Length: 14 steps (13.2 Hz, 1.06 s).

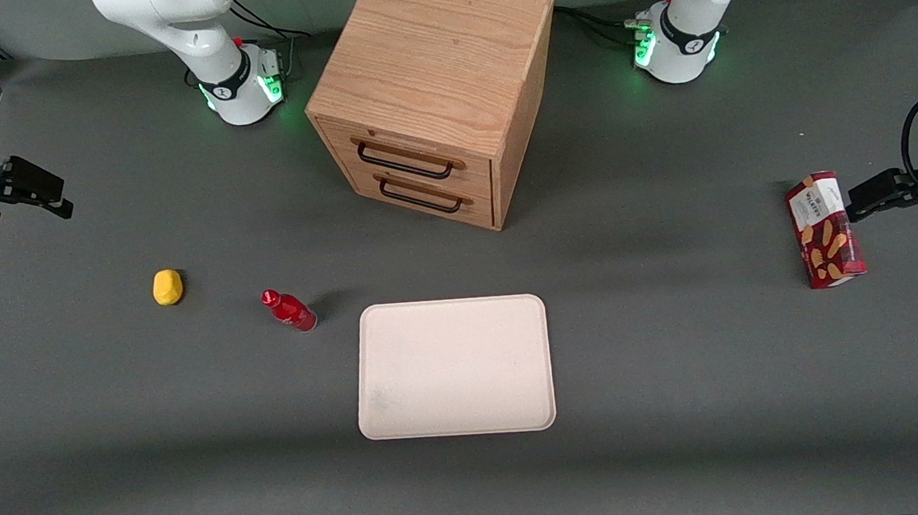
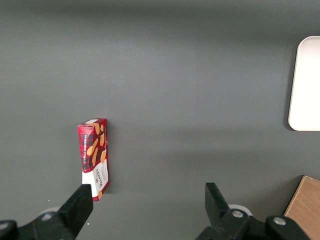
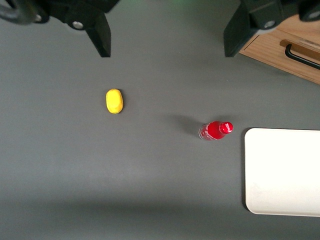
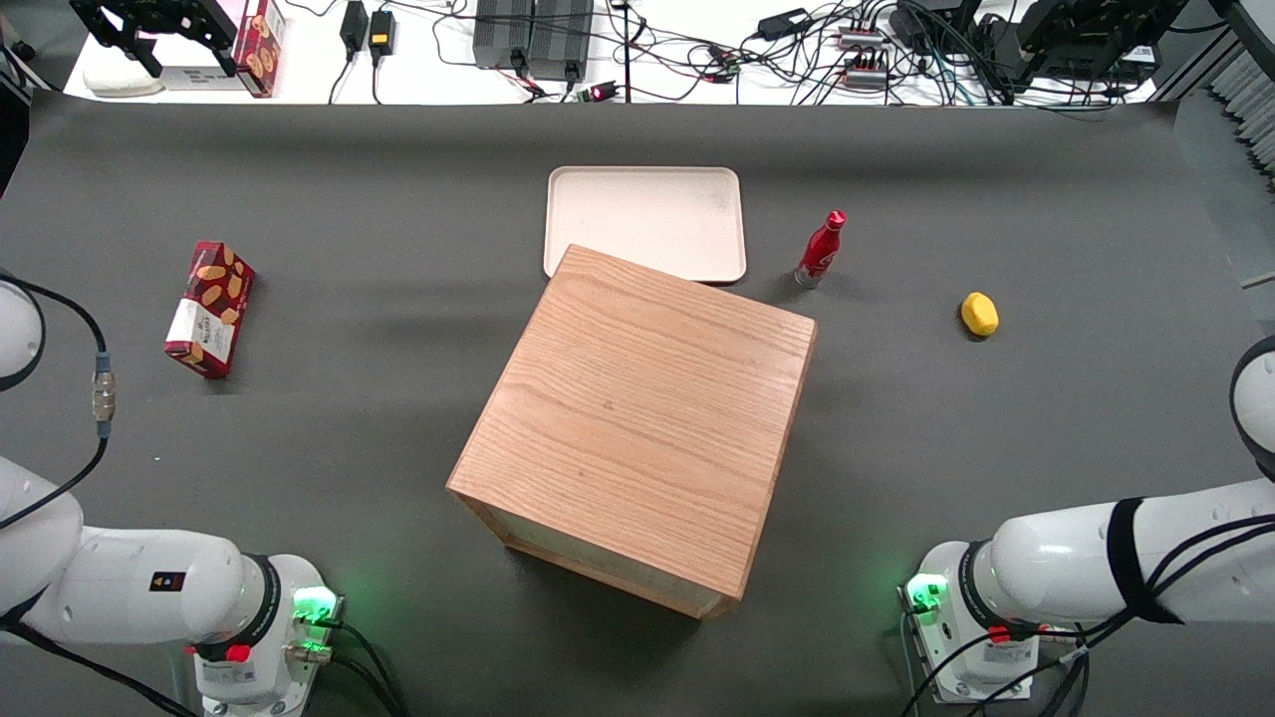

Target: Place coke bottle on tray

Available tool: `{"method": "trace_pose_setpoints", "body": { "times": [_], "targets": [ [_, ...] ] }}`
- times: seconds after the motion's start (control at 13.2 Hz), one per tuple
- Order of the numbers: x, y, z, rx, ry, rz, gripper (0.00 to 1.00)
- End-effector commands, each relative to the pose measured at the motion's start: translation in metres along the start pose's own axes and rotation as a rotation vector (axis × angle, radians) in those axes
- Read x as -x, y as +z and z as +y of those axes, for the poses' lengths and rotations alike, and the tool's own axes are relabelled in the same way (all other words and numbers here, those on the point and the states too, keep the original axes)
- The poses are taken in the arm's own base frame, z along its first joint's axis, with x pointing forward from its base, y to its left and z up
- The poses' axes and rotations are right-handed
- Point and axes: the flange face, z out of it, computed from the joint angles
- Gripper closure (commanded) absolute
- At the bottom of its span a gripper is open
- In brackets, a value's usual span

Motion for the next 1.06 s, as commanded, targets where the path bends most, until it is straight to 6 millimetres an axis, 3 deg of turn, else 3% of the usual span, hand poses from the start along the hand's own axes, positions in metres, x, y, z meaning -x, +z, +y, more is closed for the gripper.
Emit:
{"method": "trace_pose_setpoints", "body": {
  "times": [0.0, 0.76, 0.99],
  "targets": [
    [0.003, -0.001, -0.001, 0.0, -0.003, 0.003, 0.0],
    [0.004, 0.0, -0.004, 0.0, -0.022, -0.001, 0.0],
    [-0.009, 0.002, -0.023, -0.006, -0.039, 0.007, 0.0]
  ]
}}
